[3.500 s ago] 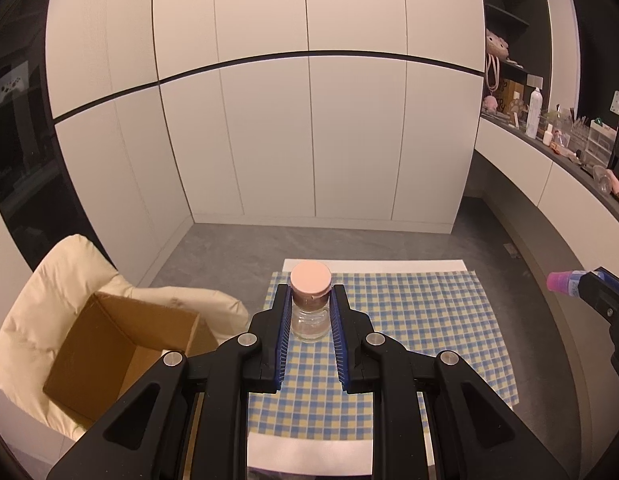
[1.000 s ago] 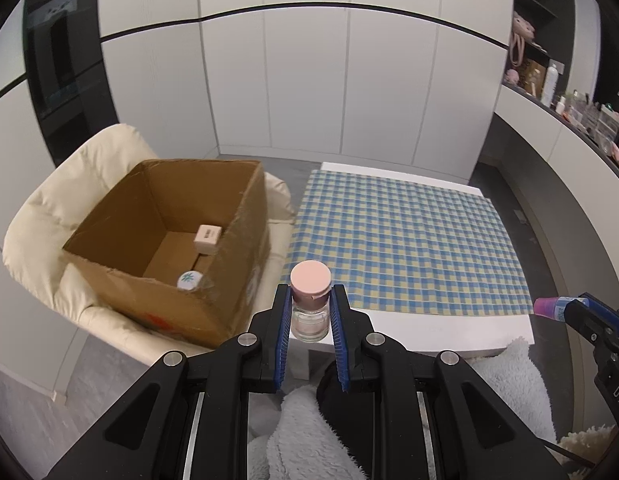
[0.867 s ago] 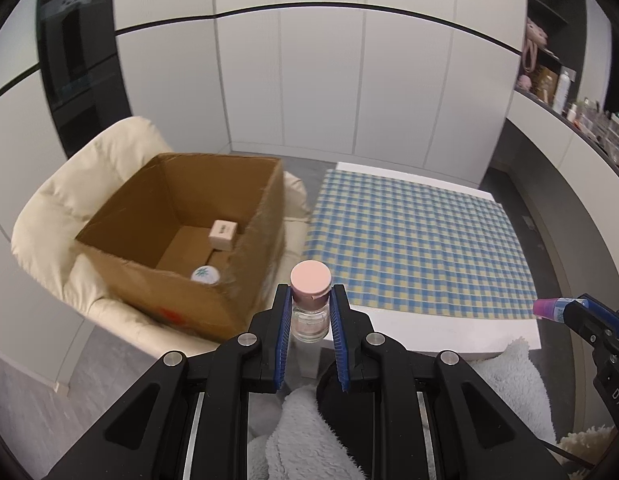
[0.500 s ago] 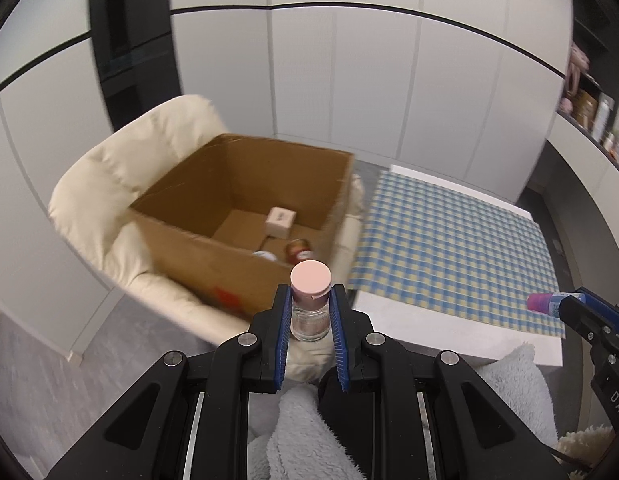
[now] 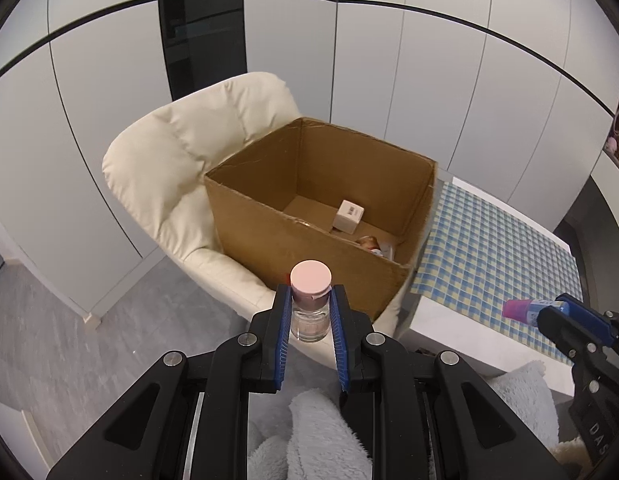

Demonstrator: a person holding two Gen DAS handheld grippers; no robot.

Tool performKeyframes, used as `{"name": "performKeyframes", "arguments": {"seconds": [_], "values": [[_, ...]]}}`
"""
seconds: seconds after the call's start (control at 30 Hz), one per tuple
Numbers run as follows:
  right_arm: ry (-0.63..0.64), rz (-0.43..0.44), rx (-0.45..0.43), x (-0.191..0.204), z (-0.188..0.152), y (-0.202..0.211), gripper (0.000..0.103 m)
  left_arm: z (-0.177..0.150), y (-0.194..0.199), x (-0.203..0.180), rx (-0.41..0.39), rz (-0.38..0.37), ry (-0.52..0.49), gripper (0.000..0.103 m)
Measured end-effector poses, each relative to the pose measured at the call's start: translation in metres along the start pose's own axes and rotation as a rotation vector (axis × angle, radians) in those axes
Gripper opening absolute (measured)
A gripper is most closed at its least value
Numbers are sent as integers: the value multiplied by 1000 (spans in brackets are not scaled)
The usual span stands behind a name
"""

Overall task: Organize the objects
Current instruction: 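Carry the bottle and tube with both tools toward the cardboard box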

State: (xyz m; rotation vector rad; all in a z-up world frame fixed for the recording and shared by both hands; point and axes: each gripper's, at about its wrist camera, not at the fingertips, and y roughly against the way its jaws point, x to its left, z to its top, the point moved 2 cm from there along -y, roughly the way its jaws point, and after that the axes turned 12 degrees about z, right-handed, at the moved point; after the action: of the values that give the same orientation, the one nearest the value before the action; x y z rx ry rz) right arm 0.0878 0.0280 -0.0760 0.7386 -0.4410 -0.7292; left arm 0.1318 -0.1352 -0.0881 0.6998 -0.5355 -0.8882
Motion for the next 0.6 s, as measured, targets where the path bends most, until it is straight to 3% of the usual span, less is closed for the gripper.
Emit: {"name": "performKeyframes", "arguments": {"seconds": [0.2, 0.6], "values": [[34, 13, 11, 13, 6, -13, 20, 8, -9, 3, 4, 1, 18, 19], [54, -3, 1, 3, 28, -32, 20, 28, -25, -11, -9, -5, 22, 19]]}}
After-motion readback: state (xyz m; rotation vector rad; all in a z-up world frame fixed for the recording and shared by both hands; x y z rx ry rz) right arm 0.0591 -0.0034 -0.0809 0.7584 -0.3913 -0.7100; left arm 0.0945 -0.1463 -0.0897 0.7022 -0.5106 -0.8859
